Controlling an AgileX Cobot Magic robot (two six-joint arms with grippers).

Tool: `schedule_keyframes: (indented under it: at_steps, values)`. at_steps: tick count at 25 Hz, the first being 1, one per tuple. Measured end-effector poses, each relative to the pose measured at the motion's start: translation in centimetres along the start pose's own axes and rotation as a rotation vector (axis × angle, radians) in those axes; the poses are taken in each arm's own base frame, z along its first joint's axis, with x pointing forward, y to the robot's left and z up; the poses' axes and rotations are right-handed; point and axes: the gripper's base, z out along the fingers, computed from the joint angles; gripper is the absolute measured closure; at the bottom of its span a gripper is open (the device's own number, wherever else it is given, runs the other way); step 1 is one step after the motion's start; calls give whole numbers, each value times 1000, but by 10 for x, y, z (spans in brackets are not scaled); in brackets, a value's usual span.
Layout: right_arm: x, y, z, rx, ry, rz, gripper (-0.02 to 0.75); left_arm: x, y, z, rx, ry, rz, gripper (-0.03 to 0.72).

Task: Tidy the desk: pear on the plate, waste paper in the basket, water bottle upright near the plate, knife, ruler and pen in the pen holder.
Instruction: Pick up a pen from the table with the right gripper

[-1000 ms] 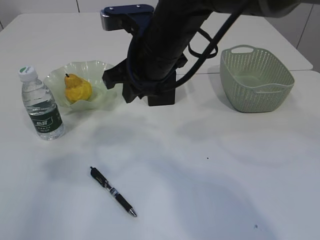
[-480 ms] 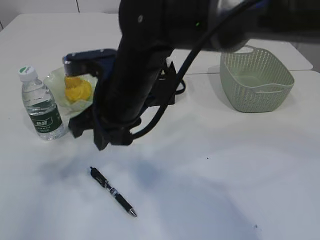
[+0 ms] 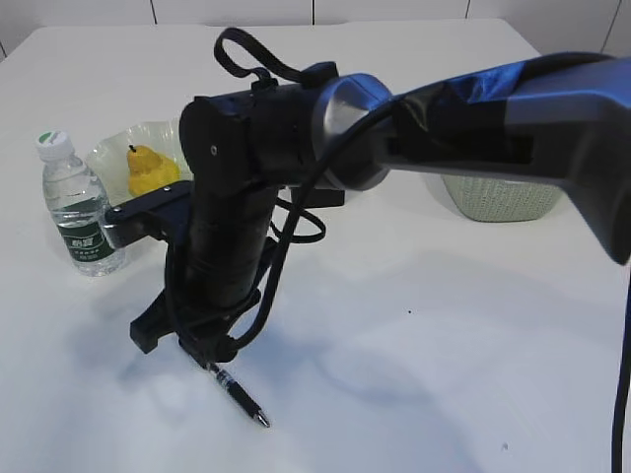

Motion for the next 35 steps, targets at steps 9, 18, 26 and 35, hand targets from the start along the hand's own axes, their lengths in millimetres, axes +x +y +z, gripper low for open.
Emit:
schedule_keyframes:
  at_steps: [9, 18, 26, 35]
  values:
    - [-21, -1, -12, 30, -47, -40, 412, 0, 0, 0, -5, -1, 2, 398]
    - [-17, -5, 12, 27, 26, -47, 393, 0, 1, 0, -7, -2, 3, 398]
    - [-13, -9, 37, 17, 77, -41, 393, 0, 1, 0, -9, 0, 3, 399]
    - [-11, -10, 45, 15, 94, -50, 393, 0, 2, 0, -25, -4, 9, 399]
